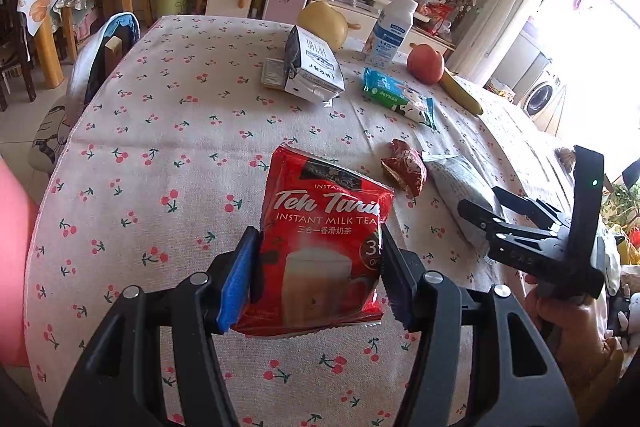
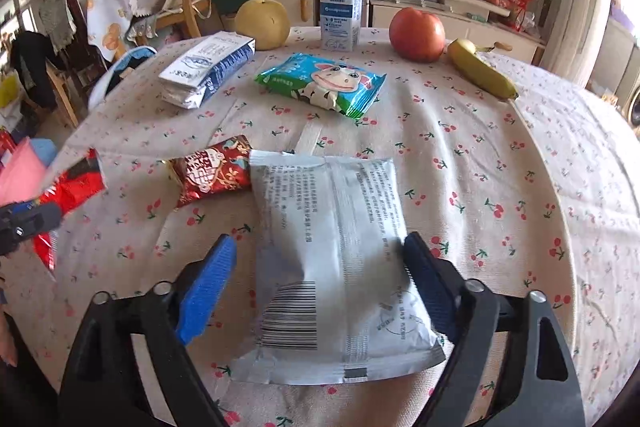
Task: Collect trash
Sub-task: 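Lift the Teh Tarik bag and white packet with both grippers toward the pink bin, then open the left gripper over the pink bin while the right drops the white packet in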
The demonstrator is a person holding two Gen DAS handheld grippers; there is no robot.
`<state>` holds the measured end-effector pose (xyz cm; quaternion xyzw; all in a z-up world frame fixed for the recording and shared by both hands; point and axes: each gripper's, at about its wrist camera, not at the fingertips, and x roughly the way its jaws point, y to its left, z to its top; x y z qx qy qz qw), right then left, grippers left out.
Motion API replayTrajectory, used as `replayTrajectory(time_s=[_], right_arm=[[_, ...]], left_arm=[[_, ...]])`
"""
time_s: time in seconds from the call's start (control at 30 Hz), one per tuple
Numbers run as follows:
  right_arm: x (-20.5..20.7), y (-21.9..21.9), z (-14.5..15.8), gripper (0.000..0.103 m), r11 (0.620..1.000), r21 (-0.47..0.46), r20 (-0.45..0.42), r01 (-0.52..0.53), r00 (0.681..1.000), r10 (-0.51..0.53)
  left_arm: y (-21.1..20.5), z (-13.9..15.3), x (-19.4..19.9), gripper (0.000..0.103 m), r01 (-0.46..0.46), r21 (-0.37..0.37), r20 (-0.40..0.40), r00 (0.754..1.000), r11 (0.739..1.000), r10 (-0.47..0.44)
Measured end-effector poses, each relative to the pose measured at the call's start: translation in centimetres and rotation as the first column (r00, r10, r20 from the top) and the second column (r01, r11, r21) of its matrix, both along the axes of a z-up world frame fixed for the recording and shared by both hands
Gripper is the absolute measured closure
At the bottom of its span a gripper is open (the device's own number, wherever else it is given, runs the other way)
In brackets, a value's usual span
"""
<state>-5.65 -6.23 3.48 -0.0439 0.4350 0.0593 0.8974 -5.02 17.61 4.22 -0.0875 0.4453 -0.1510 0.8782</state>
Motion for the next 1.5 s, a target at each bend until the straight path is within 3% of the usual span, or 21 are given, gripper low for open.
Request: replayTrajectory(time_s=[0.07,0.13,0.2,0.27,0.33,0.37,0.4,0.47,0.6,0.7,0.77,0.83,0.87,1.13,1.3,1.5], right_arm=[[0.0,0.0,0.0,0.034,1.000,-0.005,0.001,-0.005,1.000,0.005],[-0.2,0.1,0.4,0.043,1.000,-0.001,0.021,-0.013,1.000,0.013],[-0.4,0.3,1.2,0.070,1.000,-0.024,0.049,-0.004,0.999,0.006],[-0.1,-0.1,1.1,0.073,1.000,-0.013,0.035,0.001,0.999,0.000],[0.1,-0.9,1.1,0.071,0.999,0.030,0.036,0.027,0.999,-0.028],[0.3,-1.2,0.9,0.062,0.998,0.054,0.019,0.036,0.999,-0.037],[0.5,-1.5,0.7,0.038,0.996,0.073,0.001,0.048,0.999,-0.049],[0.5,-2.0,0.7,0.010,0.993,0.093,0.011,0.072,0.997,-0.073],[1.4,-1.7,-0.6,0.010,0.989,0.144,-0.070,0.042,0.997,-0.032],[1.5,-0.1,-1.8,0.007,0.999,0.038,-0.081,0.019,0.997,-0.015],[1.6,0.0,-1.9,0.006,0.999,0.037,-0.073,0.020,0.997,-0.017],[1.5,-0.1,-1.8,0.011,0.999,0.037,-0.056,0.020,0.998,-0.018],[1.4,-0.1,-1.6,0.024,0.999,0.041,-0.050,0.013,0.999,-0.011],[0.4,0.7,-1.1,0.028,1.000,-0.011,-0.005,0.012,1.000,-0.012],[-0.3,0.7,1.1,0.028,1.000,0.010,0.051,0.028,0.998,-0.028],[-0.8,3.1,5.2,0.028,0.991,0.129,0.103,-0.030,0.995,0.017]], left_arm=[[0.3,0.2,0.0,0.044,-0.008,-0.006,0.007,1.000,1.000,0.009],[0.6,0.3,0.1,0.044,-0.018,-0.016,0.007,1.000,1.000,0.018],[0.9,0.4,0.0,0.044,-0.026,-0.026,0.008,1.000,0.999,0.026],[1.1,0.5,-0.1,0.044,-0.028,-0.040,0.010,1.000,0.999,0.028],[1.4,0.6,-0.1,0.044,-0.030,-0.043,0.009,0.999,0.999,0.031],[1.5,0.5,-0.1,0.044,-0.035,-0.043,0.007,0.999,0.998,0.035],[1.7,0.5,-0.2,0.044,-0.039,-0.045,0.004,0.999,0.998,0.039],[2.0,0.4,-0.2,0.044,-0.045,-0.050,-0.001,0.999,0.998,0.045],[2.3,0.4,-0.1,0.043,-0.052,-0.053,-0.003,0.999,0.997,0.052],[2.1,0.3,0.0,0.043,-0.047,-0.049,-0.010,0.999,0.998,0.046],[2.1,0.2,0.0,0.043,-0.045,-0.047,-0.011,0.999,0.998,0.045],[2.1,0.2,0.1,0.043,-0.049,-0.048,-0.012,0.999,0.998,0.048],[2.2,0.1,0.2,0.043,-0.051,-0.050,-0.012,0.999,0.997,0.051],[2.6,0.4,0.2,0.043,-0.063,-0.076,-0.004,0.998,0.995,0.062],[3.3,1.0,0.0,0.043,-0.076,-0.106,0.016,0.997,0.991,0.078],[5.2,2.7,-0.7,0.043,-0.124,-0.149,0.065,0.989,0.981,0.135]])
